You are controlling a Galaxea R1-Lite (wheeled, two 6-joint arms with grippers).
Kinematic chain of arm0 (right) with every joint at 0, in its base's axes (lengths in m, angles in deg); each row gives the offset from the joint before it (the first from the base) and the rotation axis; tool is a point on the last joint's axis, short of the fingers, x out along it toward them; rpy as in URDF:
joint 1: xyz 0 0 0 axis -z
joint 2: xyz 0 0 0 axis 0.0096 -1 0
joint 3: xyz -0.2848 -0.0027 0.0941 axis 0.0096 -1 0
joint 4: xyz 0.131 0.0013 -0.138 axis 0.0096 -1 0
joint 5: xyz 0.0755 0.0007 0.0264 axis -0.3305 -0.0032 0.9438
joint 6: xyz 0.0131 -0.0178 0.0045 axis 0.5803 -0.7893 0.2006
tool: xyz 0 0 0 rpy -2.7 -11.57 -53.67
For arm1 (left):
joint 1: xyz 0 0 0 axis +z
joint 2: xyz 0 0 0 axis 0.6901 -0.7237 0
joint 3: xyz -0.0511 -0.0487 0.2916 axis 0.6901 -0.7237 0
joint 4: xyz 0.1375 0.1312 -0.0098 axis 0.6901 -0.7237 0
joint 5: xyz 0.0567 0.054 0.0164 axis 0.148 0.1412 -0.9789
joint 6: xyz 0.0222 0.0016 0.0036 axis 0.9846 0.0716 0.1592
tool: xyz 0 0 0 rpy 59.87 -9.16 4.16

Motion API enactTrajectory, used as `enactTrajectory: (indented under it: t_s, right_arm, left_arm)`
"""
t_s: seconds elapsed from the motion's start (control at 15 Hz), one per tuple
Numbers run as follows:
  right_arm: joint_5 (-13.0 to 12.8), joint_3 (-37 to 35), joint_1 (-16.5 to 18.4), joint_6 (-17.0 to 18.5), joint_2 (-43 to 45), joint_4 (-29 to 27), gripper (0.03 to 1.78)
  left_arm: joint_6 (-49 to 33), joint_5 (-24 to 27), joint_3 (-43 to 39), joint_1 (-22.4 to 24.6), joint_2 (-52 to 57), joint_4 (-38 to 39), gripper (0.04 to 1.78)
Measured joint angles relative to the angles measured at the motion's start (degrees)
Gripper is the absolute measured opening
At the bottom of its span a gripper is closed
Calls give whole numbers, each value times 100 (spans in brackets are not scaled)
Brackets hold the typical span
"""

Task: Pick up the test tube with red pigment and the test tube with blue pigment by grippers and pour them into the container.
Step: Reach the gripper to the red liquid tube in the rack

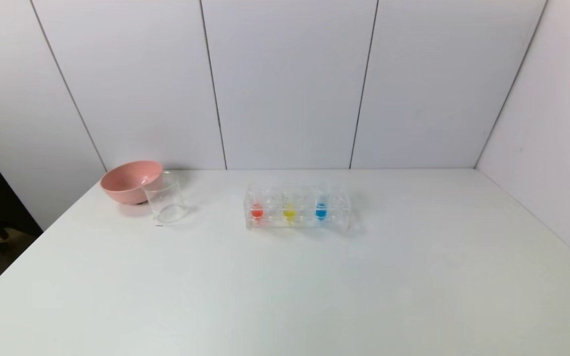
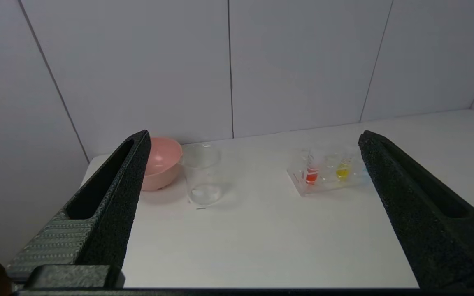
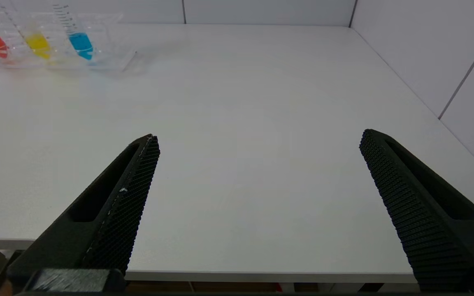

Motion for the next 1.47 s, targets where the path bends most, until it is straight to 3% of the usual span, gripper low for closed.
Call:
enactTrajectory:
  t_s: [0.87, 1.27, 1.47]
  right_arm:
    - [0, 0, 0, -2, 0, -2, 177]
    - [0, 0, 0, -2, 0, 0, 177]
    - [0, 0, 0, -2, 0, -2, 177]
  left_arm:
    - [226, 245, 1279, 6, -3545, 1734, 176]
    - [180, 1224, 1360, 13, -4782, 2881, 176]
    - [180, 2114, 1371, 15, -5311, 3371, 176]
